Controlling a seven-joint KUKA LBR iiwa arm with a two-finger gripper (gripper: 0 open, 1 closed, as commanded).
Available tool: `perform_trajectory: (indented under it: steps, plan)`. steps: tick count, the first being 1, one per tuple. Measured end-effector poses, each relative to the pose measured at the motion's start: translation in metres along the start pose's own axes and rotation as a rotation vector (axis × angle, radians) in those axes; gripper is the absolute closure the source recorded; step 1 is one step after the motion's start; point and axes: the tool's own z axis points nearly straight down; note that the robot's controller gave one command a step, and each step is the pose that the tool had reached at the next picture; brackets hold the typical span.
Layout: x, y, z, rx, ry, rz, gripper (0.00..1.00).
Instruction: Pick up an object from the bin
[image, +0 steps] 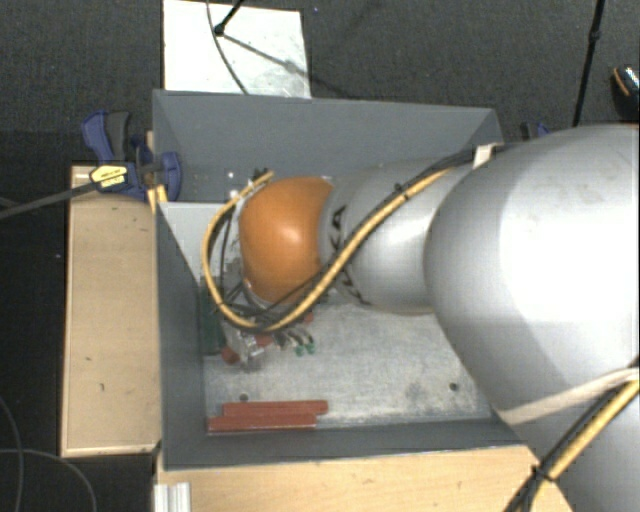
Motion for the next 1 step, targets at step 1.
perform_trajectory:
  steps: [1]
  plan:
    - [0.0335,0.0045,-0.1591,0.001,-0.009,-0.008,1.00]
